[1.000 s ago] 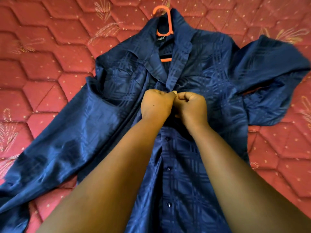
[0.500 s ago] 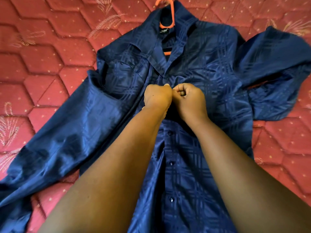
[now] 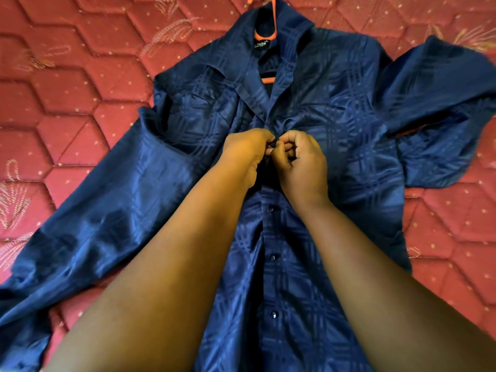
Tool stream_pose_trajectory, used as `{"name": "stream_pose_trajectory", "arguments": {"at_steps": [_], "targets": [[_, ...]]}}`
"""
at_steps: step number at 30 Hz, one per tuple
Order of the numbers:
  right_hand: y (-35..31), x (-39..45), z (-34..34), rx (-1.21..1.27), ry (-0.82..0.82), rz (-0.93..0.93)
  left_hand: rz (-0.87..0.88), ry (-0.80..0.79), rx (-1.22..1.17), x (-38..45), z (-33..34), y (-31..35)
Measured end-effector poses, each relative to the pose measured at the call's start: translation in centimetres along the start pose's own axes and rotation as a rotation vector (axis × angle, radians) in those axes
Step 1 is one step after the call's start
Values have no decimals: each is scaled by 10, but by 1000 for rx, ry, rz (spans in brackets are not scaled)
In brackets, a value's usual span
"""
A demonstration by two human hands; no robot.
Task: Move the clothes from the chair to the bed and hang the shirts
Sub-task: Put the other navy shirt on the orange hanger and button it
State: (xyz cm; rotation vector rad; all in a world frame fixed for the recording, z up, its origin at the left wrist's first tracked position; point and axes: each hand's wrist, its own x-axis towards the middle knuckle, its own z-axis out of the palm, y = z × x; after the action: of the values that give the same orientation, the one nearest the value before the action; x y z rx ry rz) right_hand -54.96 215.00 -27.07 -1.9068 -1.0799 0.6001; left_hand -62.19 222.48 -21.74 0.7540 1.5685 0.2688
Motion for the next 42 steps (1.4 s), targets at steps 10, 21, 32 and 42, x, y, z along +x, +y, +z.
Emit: {"name": "stream_pose_trajectory", "arguments": {"at_steps": [10,21,32,42], "targets": [[-28,28,-15,42,-151,267,-16,47,-21,5,18,-1],[-30,24,-20,270,-224,452,95,78,55,15,21,-13],[-28,20,-19,362,-175,485,172,-22,-58,12,5,-22],[-23,21,-17,269,-135,513,178,-88,-128,6,3,-26]]}}
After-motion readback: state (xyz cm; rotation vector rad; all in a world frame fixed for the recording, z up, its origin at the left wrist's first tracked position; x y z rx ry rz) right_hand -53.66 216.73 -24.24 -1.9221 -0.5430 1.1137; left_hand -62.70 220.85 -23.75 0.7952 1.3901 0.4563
